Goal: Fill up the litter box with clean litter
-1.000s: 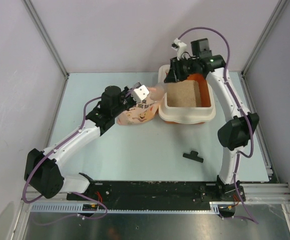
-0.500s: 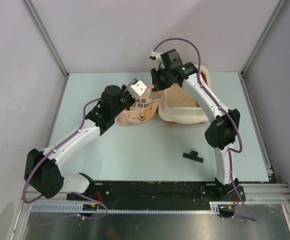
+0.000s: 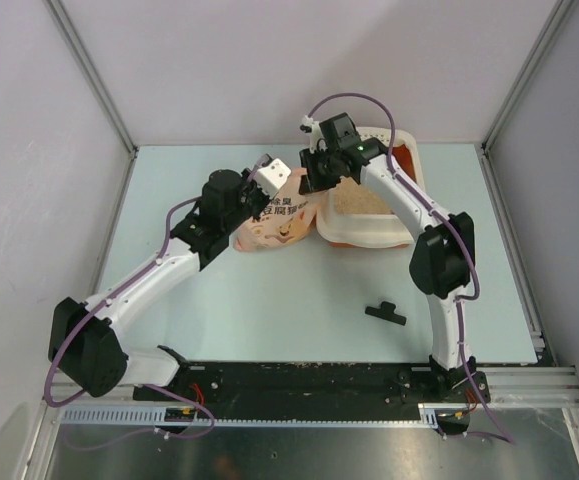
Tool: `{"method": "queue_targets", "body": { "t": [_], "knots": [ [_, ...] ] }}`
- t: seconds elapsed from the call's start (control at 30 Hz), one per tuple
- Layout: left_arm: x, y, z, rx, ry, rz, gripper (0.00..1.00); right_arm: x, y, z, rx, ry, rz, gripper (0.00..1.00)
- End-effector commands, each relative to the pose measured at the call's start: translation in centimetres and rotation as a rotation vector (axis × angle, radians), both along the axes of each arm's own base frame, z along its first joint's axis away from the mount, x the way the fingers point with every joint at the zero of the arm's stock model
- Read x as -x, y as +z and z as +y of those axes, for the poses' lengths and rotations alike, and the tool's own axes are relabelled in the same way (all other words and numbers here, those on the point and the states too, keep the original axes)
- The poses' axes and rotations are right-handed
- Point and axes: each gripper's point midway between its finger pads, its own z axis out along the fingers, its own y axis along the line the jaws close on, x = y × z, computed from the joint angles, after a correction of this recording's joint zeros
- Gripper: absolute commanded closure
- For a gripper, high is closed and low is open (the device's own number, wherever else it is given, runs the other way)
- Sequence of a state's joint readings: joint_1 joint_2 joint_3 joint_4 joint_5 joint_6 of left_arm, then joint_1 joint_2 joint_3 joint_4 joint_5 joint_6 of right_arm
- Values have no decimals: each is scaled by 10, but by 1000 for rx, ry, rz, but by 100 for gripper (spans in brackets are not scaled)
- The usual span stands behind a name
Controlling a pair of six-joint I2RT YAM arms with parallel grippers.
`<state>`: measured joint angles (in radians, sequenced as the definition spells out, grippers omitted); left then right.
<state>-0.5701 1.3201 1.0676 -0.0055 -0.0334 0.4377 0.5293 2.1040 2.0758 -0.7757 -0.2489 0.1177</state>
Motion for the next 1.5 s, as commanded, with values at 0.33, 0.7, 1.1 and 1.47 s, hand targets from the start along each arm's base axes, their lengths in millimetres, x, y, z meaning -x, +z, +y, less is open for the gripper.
{"method": "queue_targets", "body": {
  "t": [0.33, 0.7, 1.1, 1.47],
  "knots": [
    [-11, 79, -15, 120, -32, -204, 100, 31, -2, 35, -370, 206, 313, 100],
    [-21, 78, -11, 58, -28, -223, 100, -11, 58, 4, -572, 149, 275, 100],
    [-13, 73, -10, 27, -73, -219, 100, -25, 96, -29, -670, -15, 260, 100],
    [-17, 77, -8, -86, -96, -278, 100, -20, 99, -73, -827, -76, 395, 100]
  ]
}}
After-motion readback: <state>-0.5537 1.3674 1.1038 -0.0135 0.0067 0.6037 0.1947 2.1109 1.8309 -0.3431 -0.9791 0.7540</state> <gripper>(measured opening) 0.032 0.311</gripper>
